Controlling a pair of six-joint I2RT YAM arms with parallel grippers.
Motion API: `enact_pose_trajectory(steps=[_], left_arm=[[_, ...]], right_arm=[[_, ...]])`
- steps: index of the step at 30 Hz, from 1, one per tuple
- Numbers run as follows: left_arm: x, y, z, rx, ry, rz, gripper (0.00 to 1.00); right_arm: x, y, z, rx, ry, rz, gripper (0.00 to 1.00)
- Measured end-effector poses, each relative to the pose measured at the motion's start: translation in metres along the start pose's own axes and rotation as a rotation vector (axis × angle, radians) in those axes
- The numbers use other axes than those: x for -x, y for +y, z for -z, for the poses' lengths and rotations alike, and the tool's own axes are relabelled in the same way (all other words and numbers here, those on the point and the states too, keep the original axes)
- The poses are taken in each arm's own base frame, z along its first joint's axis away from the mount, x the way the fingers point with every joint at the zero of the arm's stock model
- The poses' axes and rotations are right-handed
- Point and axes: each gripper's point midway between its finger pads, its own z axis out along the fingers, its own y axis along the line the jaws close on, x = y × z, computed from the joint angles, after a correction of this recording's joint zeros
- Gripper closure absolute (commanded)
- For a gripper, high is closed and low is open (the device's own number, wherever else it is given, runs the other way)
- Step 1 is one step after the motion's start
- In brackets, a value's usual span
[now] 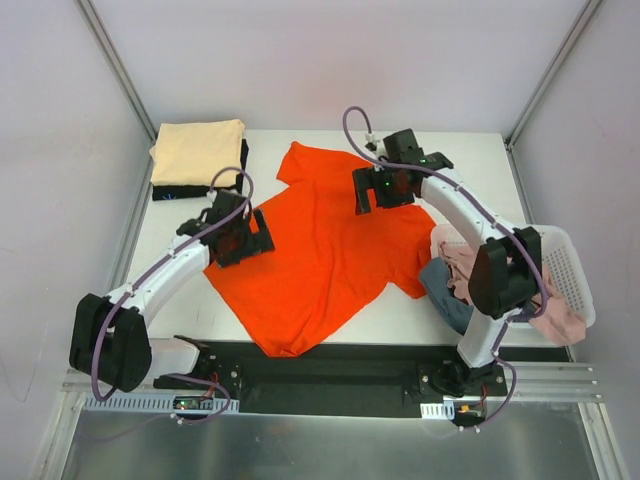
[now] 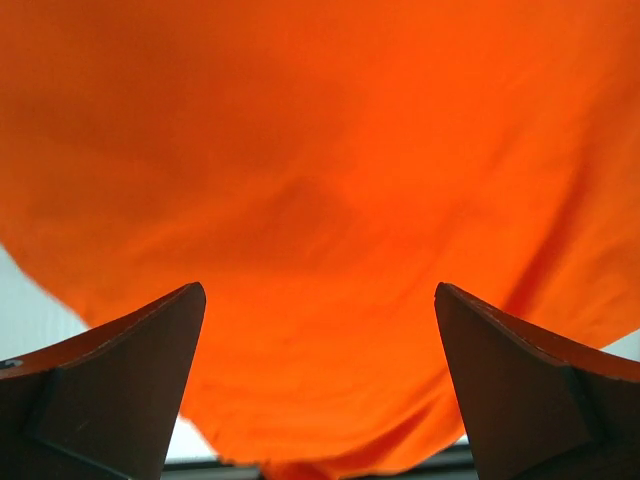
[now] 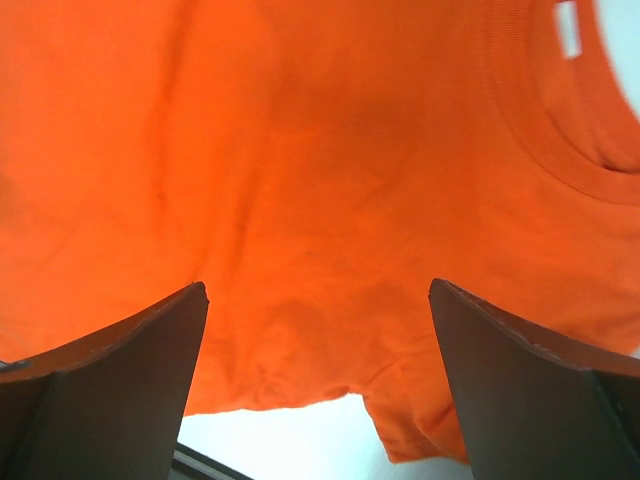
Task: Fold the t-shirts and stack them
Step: Flatten out the tshirt
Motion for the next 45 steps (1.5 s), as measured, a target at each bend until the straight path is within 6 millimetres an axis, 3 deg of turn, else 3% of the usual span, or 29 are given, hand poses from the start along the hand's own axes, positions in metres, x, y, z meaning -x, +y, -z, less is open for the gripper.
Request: enact_pose_trajectory(steps=[3, 5, 13, 16, 19, 25, 32, 38, 45], left_arm=[[-0.059, 0.028, -0.01, 0.051, 0.143, 0.04, 0.01], [-0.077, 0.038, -0.011, 0.07, 0.182, 0.072, 0.01], [-0.079, 0.037, -0.024, 0.098, 0.192, 0.133, 0.01], [-0.078, 0.036, -0.041, 0.136, 0.233, 0.131, 0.01], [-0.074, 0.031, -0.058, 0.166, 0.267, 0.13, 0.01], [-0.043, 0.004, -0.094, 0.174, 0.282, 0.125, 0.01], [0.022, -0.053, -0.149, 0.095, 0.256, 0.037, 0.01], [0.085, -0.104, -0.199, 0.016, 0.195, -0.068, 0.01], [0.12, -0.136, -0.228, -0.087, 0.143, -0.132, 0.01]], right_arm=[[-0.006, 0.01, -0.021, 0.012, 0.04, 0.027, 0.03], [-0.01, 0.01, -0.043, 0.008, 0.079, 0.027, 0.03], [-0.027, -0.005, -0.116, -0.034, 0.201, -0.022, 0.03], [-0.031, -0.011, -0.13, -0.059, 0.227, -0.039, 0.03], [-0.022, -0.018, -0.13, -0.081, 0.207, -0.061, 0.03], [-0.015, -0.061, -0.127, -0.099, 0.196, -0.224, 0.03], [-0.01, -0.113, -0.113, -0.061, 0.169, -0.438, 0.03], [-0.015, -0.14, -0.102, -0.06, 0.156, -0.557, 0.03], [-0.039, -0.165, -0.081, -0.082, 0.158, -0.68, 0.03]])
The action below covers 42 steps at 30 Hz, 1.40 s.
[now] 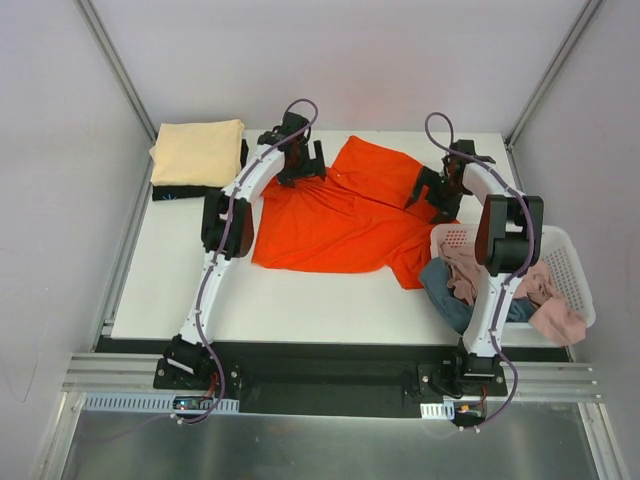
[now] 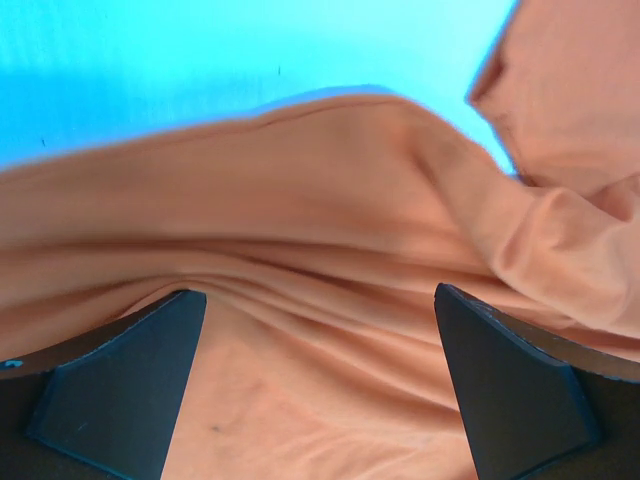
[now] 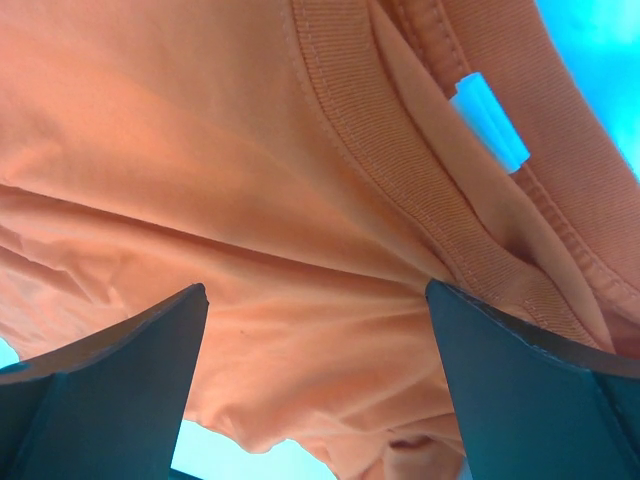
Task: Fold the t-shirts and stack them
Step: Flatten out the tshirt
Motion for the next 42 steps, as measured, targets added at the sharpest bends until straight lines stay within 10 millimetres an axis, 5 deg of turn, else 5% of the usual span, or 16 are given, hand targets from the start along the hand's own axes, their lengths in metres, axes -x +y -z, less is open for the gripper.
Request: enact_pose_trajectory(steps=[11, 14, 19, 23, 26, 31, 34, 37, 42], left_arm=[[0.017, 0.003, 0.017, -0.042, -0.027, -0.056, 0.01], [0.016, -0.002, 0.051, -0.049, -0.036, -0.07, 0.01], [-0.003, -0.005, 0.146, -0.035, -0.105, -0.076, 0.01], [-0.055, 0.021, 0.217, 0.009, -0.147, -0.007, 0.01], [-0.107, 0.056, 0.235, 0.068, -0.136, 0.073, 0.04], [-0.201, 0.113, 0.218, 0.188, -0.009, 0.195, 0.19], [-0.232, 0.13, 0.206, 0.234, 0.051, 0.262, 0.22], [-0.236, 0.135, 0.198, 0.246, 0.046, 0.344, 0.24], [-0.213, 0.137, 0.182, 0.224, -0.014, 0.47, 0.36]], right_arm=[[-0.006, 0.006, 0.012, -0.011, -0.015, 0.089, 0.03], [-0.009, 0.025, 0.033, -0.021, -0.066, 0.18, 0.03], [-0.029, 0.063, 0.08, -0.018, -0.168, 0.342, 0.03], [-0.057, 0.081, 0.099, -0.003, -0.202, 0.429, 0.03], [-0.079, 0.077, 0.1, -0.011, -0.184, 0.453, 0.03], [-0.113, 0.057, 0.088, -0.052, -0.12, 0.464, 0.03], [-0.126, 0.051, 0.086, -0.069, -0.102, 0.477, 0.03], [-0.132, 0.053, 0.092, -0.063, -0.117, 0.493, 0.03], [-0.134, 0.054, 0.108, -0.058, -0.166, 0.505, 0.03]])
